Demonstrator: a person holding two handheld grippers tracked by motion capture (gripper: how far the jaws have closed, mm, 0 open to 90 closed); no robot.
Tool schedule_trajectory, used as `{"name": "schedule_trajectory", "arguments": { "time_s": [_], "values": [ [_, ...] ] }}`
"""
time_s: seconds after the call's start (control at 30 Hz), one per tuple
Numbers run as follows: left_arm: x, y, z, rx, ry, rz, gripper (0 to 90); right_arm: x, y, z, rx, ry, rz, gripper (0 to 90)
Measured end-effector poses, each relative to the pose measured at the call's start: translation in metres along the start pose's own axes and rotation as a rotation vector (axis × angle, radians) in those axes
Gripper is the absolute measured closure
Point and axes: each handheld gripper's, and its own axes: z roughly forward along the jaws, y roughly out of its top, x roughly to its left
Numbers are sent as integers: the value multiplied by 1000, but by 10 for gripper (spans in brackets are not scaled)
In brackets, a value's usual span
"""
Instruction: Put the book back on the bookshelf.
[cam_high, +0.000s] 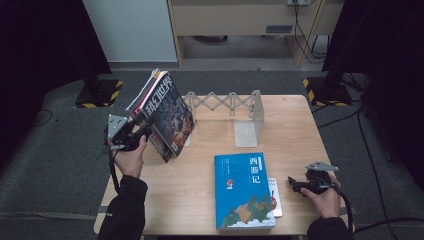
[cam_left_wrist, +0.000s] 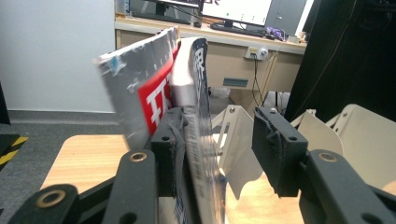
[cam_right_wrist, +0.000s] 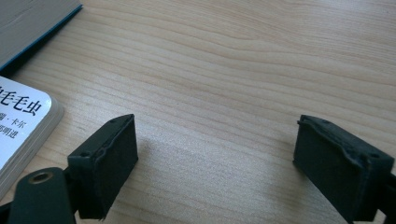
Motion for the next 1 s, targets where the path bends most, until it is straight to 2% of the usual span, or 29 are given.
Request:
{"name": "schedule_trajectory", "arguments": {
  "time_s": [0.07, 0.17, 0.3, 0.33, 0.43, 0.53, 0.67, 0.8, 0.87, 0.9, 0.93, 0.97, 1.0],
  "values": [
    [0, -3, -5, 7, 5, 22, 521, 1, 1, -1, -3, 6, 4, 147],
    [1, -8, -10, 22, -4, 26, 511, 1, 2, -3, -12, 4, -4, 157],
    [0, -15, -14, 33, -22, 21, 488, 3, 4, -6, -31, 1, 9, 170],
    [-2, -22, -17, 40, -36, 26, 476, 3, 5, -7, -36, 5, 3, 176],
    [-4, -28, -19, 47, -48, 32, 458, 5, 7, -10, -50, 15, 4, 186],
    [-7, -40, -21, 86, -77, 21, 442, 8, 9, -12, -74, 29, 6, 196],
    [-12, -52, -24, 104, -92, 41, 409, 13, 12, -17, -99, 48, 2, 212],
    [-17, -62, -23, 127, -109, 39, 386, 17, 15, -20, -112, 62, -4, 219],
    [-22, -72, -19, 160, -118, 59, 366, 22, 17, -22, -129, 81, -5, 223],
    [-22, -72, -19, 160, -118, 59, 365, 22, 17, -22, -129, 81, -5, 223],
    [-27, -80, -15, 191, -127, 82, 362, 26, 19, -22, -133, 94, 2, 223],
    [-27, -80, -15, 191, -127, 82, 362, 26, 19, -22, -133, 94, 2, 223],
    [-33, -88, -12, 226, -145, 95, 359, 28, 20, -23, -134, 105, 8, 223]
  ]
}}
